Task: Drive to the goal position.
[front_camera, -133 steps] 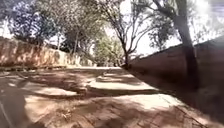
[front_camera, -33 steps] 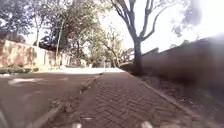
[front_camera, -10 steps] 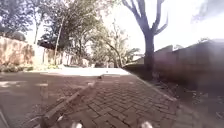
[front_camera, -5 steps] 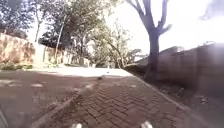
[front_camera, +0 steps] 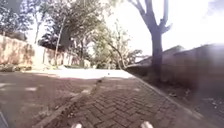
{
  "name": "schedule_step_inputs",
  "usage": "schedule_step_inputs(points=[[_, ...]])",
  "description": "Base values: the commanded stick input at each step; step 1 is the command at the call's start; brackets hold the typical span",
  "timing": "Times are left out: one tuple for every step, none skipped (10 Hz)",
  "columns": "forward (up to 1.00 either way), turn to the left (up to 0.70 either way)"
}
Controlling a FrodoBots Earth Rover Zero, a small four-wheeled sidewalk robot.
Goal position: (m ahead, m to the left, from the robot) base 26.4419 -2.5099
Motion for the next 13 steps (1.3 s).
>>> schedule_step_inputs(points=[[0.7, -0.2], [0.7, -0.05], [0.7, 0.0], [0.7, 0.0], [0.7, 0.0], [0.7, 0.0], [0.7, 0.0], [0.7, 0.0], [0.7, 0.0], [0.7, 0.0], [0.7, 0.0], [0.7, 0.0], [0.7, 0.0]])
